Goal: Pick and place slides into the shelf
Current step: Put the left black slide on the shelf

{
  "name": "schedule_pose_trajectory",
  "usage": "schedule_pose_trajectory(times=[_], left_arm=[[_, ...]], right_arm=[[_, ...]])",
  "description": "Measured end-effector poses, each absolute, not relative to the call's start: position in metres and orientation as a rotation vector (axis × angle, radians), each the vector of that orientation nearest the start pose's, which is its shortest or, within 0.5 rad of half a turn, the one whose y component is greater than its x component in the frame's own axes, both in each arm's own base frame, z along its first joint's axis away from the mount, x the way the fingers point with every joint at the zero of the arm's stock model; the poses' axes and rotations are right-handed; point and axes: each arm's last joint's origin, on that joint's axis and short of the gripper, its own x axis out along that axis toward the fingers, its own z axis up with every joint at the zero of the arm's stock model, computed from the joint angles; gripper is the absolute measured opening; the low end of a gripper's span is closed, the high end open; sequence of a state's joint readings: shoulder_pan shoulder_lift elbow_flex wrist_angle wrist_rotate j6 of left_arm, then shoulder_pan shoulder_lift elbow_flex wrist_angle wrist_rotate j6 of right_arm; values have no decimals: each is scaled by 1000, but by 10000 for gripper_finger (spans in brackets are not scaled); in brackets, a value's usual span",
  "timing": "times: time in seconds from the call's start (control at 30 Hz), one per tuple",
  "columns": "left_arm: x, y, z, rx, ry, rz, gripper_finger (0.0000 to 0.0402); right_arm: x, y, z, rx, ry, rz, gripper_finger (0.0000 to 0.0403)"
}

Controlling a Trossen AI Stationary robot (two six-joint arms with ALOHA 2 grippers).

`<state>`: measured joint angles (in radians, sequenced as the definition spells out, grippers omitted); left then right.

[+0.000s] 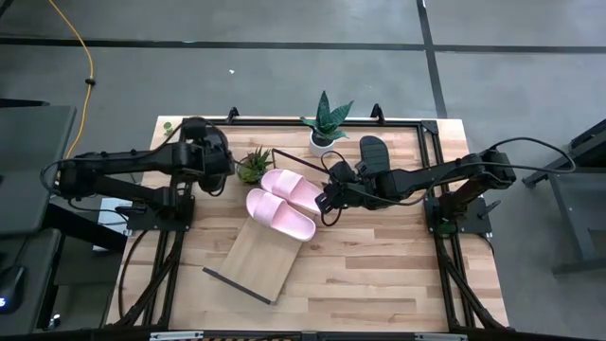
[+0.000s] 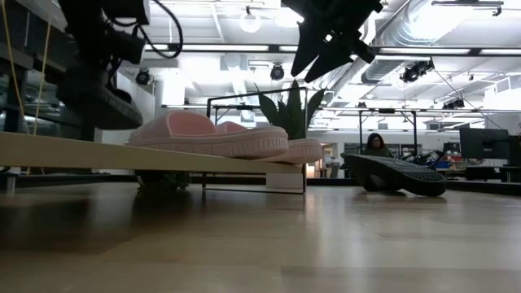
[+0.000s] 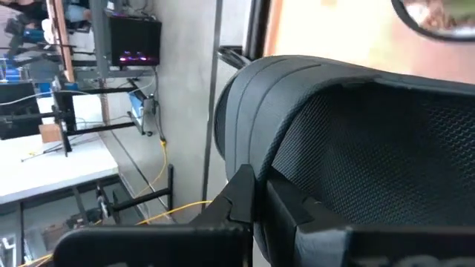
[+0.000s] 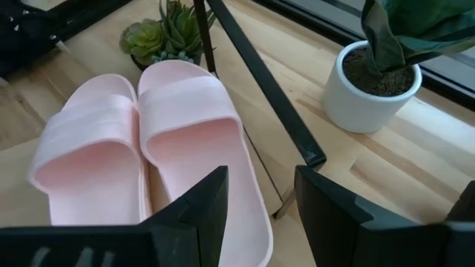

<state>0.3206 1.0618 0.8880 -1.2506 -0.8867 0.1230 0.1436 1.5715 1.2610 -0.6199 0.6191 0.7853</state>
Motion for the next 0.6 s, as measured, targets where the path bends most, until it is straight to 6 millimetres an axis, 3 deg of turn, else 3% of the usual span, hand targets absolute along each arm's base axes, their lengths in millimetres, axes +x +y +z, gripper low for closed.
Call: schedule_pose_trajectory(times=[0.4,0.6], left_arm=[[144,71,331,449,1334,936,1],[144,67,355,441,1301,735,1]], right_arm=[[326,32,276,406,671,-688,146],[326,32,275,423,685,-665,146]])
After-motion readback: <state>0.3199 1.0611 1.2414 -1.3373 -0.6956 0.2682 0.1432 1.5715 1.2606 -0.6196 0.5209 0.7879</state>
